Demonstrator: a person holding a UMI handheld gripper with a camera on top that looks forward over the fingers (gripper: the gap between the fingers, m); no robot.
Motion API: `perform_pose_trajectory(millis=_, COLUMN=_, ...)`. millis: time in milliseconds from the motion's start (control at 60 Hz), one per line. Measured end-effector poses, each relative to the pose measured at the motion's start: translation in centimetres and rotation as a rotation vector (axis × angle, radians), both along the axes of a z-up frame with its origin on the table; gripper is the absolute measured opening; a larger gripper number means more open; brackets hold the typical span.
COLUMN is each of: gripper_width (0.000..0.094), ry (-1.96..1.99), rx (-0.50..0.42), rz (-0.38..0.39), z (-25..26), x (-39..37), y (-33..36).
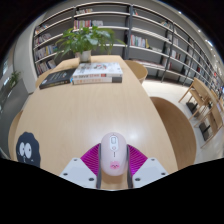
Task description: Arrange mouse
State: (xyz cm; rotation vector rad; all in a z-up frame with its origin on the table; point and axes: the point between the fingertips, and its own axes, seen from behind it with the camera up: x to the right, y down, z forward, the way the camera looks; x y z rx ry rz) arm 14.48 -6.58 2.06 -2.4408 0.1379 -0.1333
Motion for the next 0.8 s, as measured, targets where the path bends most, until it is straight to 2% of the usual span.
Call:
perform_pose_trajectory(millis=100, gripper_width=0.0357, ry=0.000, rx=0.132, rz=-0.050, z=8.0, x=-3.5, y=2.9)
perform_pose_trajectory(millis=167, gripper_width=0.0356, ry=0.009, rx=0.228, rz=-0.050, z=13.7, x=-7.2, y=4.1)
perform_pose_trajectory(millis=267, gripper_width=0.0355, ry=0.027, rx=0.334, rz=-0.006, z=20.6, x=-14.5, y=5.5)
perform_pose_trajectory(millis=367, gripper_width=0.0354, ry=0.084, rx=0.369, rz=0.061, z=22.8, x=-22.8, y=5.5)
perform_pose_trajectory(millis=450, gripper_width=0.0353, ry=0.091, rx=0.339, rz=0.110, z=20.2, x=-28.2, y=4.8)
perform_pose_trajectory(millis=517, gripper_width=0.0352, ry=0.103, rx=0.262, rz=0.134, z=15.7, x=-31.7, y=4.0)
perform_pose_trajectory(millis=650, gripper_width=0.0354, ry=0.081, rx=0.085, rz=0.125, z=4.1, x=-33.9, y=1.1)
perform_pose_trajectory(millis=800, gripper_width=0.0354, ry=0.071, rx=-0.035, rz=0.098, z=-2.7, x=-34.3, y=-1.7)
